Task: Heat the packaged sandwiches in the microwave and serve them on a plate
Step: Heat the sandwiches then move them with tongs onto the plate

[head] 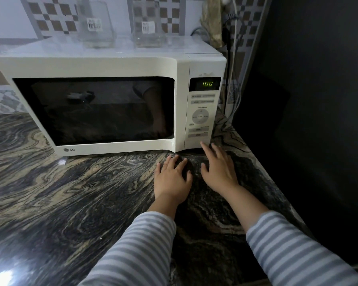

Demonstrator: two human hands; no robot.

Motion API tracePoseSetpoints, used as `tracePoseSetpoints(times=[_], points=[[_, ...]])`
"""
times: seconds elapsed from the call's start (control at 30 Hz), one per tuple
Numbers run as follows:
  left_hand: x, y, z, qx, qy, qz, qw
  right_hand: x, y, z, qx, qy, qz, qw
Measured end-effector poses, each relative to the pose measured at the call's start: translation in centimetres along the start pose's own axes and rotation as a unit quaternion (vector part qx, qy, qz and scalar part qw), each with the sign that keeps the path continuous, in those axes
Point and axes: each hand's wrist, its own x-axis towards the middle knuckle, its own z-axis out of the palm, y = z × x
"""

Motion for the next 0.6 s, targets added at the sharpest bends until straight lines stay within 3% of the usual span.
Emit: tracePoseSetpoints(times=[0.13, 0.4, 0.6], points=[[-0.1, 0.0, -0.1, -0.004, 0.002, 0.001, 1.0, 0.9, -0.8, -1.1, -0.037, 0.046, -0.031, 0.998], [0.0, -0.1, 0.1, -0.007, 0.002, 0.002, 1.0, 1.6, -2.1, -1.2, -0.06, 0.071, -0.009, 0.996], [0.1, -0.1, 0.2, -0.012, 0.005, 0.002, 1.0, 1.7, -2.9, -1.3, -0.101, 0.036, 0.021, 0.994]])
